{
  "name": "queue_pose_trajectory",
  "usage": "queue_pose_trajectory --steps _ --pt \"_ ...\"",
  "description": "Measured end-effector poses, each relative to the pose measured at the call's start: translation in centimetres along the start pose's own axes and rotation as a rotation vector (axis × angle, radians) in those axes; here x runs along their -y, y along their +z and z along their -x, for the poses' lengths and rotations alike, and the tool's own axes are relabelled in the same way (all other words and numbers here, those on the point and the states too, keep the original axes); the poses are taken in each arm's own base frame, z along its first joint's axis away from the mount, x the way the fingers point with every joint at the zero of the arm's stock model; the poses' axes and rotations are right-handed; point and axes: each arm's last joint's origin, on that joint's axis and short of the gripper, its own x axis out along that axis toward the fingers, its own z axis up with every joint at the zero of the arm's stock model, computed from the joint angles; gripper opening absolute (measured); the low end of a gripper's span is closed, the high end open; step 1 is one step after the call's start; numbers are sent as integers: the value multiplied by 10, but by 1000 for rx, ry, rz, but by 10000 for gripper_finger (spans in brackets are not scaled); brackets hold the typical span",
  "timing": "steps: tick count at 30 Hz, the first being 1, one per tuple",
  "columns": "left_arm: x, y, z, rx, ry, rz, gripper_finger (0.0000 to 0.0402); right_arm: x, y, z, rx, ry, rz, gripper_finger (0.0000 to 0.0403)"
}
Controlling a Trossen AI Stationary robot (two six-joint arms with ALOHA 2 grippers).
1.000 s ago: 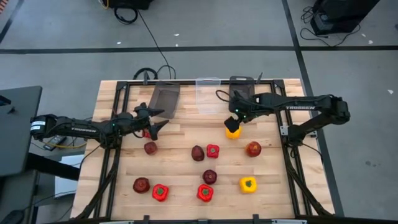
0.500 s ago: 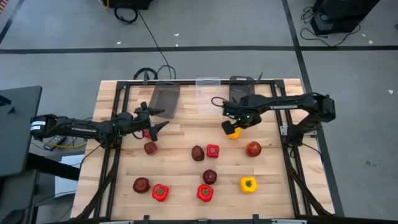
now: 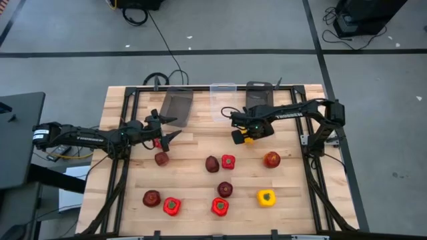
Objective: Sort produce into baskets
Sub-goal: Put the top yellow bell pepper into the right black bin
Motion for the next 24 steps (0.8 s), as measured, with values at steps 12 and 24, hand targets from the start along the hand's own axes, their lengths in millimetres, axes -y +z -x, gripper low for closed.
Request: queue_pose_trajectory --steps 12,24 --pt "0 -3 0 -29 0 -5 303 14 9 24 131 6 -77 392" --pt "0 -3 0 -33 0 -35 303 11 31 13 189 23 58 392"
